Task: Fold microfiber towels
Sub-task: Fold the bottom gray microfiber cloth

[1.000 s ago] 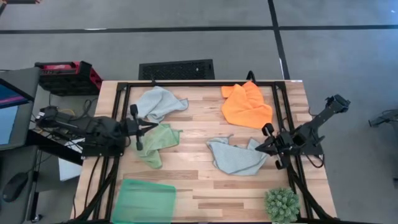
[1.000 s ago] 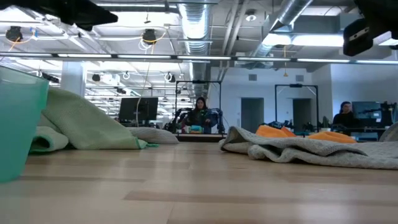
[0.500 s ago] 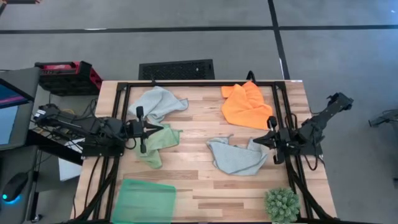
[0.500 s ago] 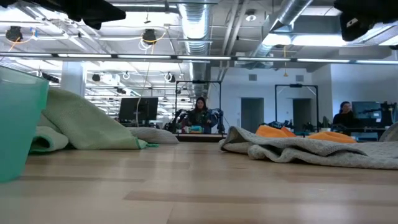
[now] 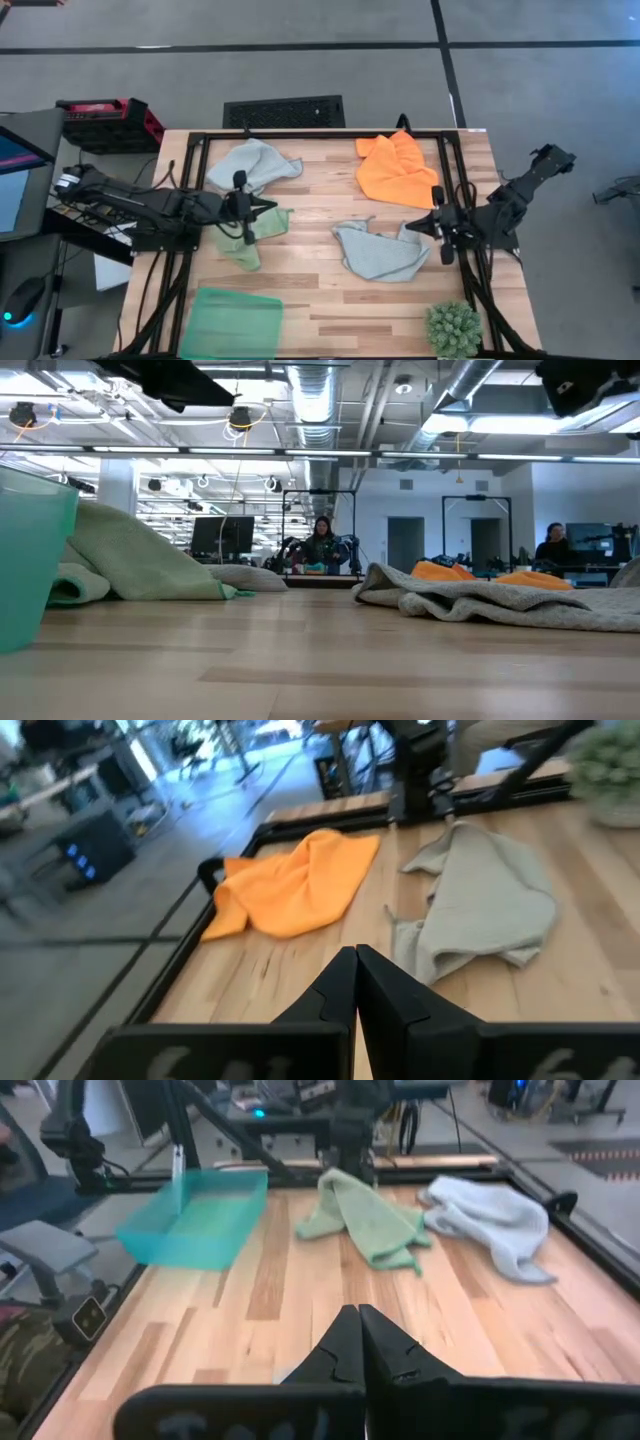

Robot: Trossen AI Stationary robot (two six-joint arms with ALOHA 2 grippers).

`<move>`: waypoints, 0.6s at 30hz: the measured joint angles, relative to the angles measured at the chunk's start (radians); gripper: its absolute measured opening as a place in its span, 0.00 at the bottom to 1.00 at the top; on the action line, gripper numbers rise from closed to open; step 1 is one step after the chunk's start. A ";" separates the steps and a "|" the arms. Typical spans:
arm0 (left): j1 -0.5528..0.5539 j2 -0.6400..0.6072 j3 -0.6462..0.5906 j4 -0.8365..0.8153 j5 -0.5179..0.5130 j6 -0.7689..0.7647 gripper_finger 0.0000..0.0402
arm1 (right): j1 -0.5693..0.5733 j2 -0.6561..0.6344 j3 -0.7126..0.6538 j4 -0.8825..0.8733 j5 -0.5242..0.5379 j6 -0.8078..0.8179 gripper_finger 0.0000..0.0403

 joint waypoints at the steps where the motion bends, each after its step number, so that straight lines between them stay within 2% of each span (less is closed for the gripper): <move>1: 0.007 0.019 0.017 -0.016 -0.007 -0.012 0.01 | 0.000 0.007 0.006 -0.012 0.000 0.012 0.02; 4: 0.029 0.075 0.061 -0.088 -0.010 -0.034 0.05 | 0.000 0.022 0.023 -0.041 0.000 0.057 0.02; 9: 0.059 0.191 0.151 -0.202 0.001 -0.097 0.19 | 0.000 0.024 0.041 -0.104 0.003 0.159 0.02; 13: 0.075 0.280 0.204 -0.229 0.008 -0.105 0.28 | 0.000 0.032 0.067 -0.217 0.015 0.301 0.02; 18: 0.099 0.350 0.247 -0.231 0.134 -0.106 0.32 | -0.028 0.108 0.113 -0.432 -0.026 0.534 0.01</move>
